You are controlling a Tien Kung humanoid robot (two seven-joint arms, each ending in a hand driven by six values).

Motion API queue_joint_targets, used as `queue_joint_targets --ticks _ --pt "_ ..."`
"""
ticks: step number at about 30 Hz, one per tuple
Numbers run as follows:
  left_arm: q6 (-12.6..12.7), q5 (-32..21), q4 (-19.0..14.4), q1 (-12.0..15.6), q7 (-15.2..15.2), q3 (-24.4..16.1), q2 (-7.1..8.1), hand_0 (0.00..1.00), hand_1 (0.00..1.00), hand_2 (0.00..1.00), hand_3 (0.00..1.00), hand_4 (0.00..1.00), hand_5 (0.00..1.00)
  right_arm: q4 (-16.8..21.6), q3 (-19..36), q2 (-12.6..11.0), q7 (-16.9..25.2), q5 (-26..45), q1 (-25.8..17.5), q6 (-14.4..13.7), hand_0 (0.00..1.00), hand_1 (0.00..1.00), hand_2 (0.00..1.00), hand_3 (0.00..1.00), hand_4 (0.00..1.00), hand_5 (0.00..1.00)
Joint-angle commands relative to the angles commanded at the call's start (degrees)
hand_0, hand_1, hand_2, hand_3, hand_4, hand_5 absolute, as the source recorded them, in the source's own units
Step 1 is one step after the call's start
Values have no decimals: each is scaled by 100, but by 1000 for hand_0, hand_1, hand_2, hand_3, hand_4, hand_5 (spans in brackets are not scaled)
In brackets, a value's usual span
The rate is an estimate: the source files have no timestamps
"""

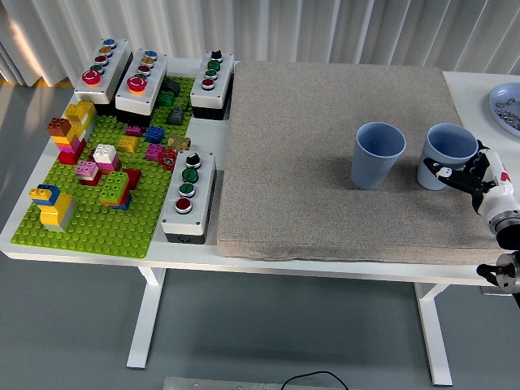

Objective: Pick cup pour cup place

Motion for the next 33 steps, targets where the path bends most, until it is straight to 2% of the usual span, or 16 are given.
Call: queue_joint_targets --ticks 4,5,10,11,16,17,33 --pt "-2 2 2 9 0 -4 1 729 779 823 693 504 955 35 64 -24 -97 -119 -3 299 788 633 510 521 540 2" --pt "-3 1 2 10 0 -3 2 730 780 822 693 505 956 39 70 -27 -108 -135 -2 327 856 773 736 818 759 150" --pt "-2 -8 5 0 -6 1 0 730 780 822 693 505 956 27 106 -41 -185 -182 12 439 856 773 736 818 759 150" --pt "-3 -10 6 0 -7 2 0 729 780 824 693 505 957 22 114 -43 -205 -190 13 460 870 809 824 860 785 179" --pt "-3 -11 7 -1 -9 -3 0 729 780 824 693 505 957 9 139 -48 -244 -208 23 529 870 809 824 860 785 179" --pt "-3 -11 8 1 -9 -3 1 729 780 823 692 504 955 9 141 -47 -246 -208 23 540 875 823 862 874 795 184" --pt "-4 6 16 -4 -10 -26 -2 729 780 823 692 505 955 14 218 -61 -324 -266 33 658 882 830 869 890 811 205"
